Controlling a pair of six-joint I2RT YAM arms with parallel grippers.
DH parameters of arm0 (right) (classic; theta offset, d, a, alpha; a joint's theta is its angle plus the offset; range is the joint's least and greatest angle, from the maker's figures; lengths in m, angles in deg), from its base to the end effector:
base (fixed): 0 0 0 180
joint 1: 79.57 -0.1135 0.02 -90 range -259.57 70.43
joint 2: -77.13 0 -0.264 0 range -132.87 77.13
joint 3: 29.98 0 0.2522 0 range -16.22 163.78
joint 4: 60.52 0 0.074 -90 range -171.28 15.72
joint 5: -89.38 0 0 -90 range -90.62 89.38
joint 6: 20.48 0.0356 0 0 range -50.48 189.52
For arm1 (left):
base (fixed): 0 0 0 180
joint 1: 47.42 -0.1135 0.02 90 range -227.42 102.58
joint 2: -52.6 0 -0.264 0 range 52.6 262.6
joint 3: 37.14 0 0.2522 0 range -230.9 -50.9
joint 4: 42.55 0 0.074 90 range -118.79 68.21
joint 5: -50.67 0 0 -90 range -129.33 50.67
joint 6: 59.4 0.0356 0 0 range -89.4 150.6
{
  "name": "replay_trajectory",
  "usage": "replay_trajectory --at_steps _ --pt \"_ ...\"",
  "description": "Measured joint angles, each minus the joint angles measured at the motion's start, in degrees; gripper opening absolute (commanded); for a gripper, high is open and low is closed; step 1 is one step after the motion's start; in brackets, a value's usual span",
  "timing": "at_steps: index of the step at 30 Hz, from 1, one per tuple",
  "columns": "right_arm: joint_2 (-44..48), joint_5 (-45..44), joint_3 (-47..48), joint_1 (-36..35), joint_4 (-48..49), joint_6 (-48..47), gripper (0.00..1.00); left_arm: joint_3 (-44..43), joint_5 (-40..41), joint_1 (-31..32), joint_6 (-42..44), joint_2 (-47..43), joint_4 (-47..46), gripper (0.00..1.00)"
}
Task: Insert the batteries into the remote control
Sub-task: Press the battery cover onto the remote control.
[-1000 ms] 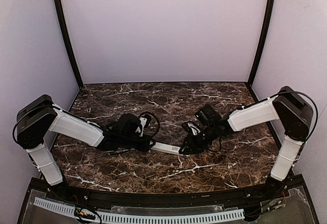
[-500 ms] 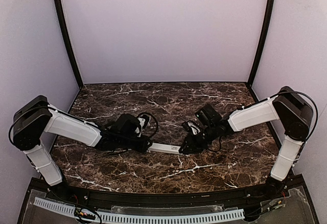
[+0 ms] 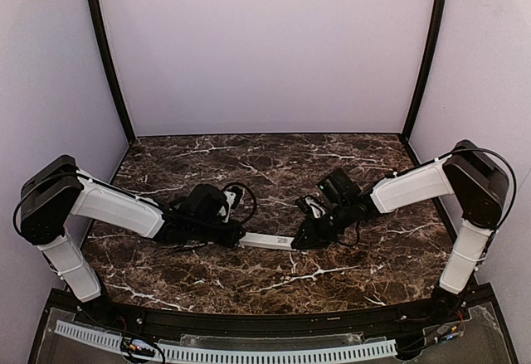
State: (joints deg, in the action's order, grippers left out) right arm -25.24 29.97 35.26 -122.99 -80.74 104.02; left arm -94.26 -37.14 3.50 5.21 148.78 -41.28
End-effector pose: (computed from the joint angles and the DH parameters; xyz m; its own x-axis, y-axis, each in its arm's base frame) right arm 0.2302 0.2428 0.1310 -0.9521 -0.2297 -0.2019 -0.3056 0.6876 0.6587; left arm 0.2077 -0.2536 0.1461 -0.6933 0.1741 -0.6993 0.5092 0.8049 -0.3045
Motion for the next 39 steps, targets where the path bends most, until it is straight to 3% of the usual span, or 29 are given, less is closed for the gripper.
replay_trajectory --at_steps 19,26,34,39 --pt "0.0 1.4 0.0 0.2 0.0 0.1 0.19 -0.2 1.1 0.3 -2.8 2.6 -4.7 0.09" --pt "-0.8 -1.1 -0.2 0.3 0.9 0.1 0.21 -0.5 -2.9 2.7 -2.6 4.9 -3.5 0.10" --pt "-0.8 -1.0 -0.2 0.4 1.2 0.0 0.27 -0.8 -3.1 2.9 -2.1 4.2 -1.7 0.23" --pt "0.4 -1.9 -0.7 0.6 0.8 -0.6 0.44 -0.7 -1.0 1.9 -1.4 1.8 2.4 0.49"
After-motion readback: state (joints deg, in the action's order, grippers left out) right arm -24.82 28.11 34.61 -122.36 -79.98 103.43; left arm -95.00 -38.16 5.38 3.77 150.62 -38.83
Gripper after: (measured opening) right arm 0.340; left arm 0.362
